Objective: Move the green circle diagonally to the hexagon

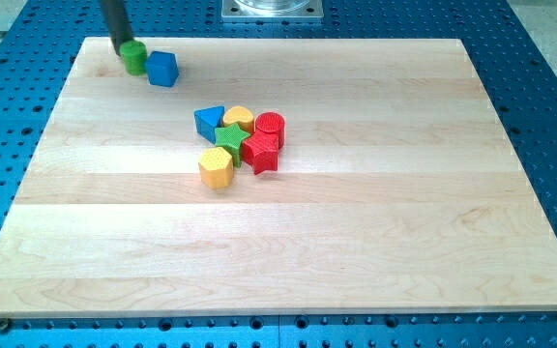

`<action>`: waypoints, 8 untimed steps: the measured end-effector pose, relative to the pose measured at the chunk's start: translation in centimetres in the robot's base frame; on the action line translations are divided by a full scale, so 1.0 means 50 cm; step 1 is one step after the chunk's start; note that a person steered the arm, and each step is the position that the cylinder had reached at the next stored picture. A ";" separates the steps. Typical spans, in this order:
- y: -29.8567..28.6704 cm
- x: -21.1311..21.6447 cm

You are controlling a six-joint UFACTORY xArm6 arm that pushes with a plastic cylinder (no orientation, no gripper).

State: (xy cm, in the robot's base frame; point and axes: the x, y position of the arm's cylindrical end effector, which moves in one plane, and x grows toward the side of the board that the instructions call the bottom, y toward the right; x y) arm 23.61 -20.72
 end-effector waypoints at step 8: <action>0.132 0.174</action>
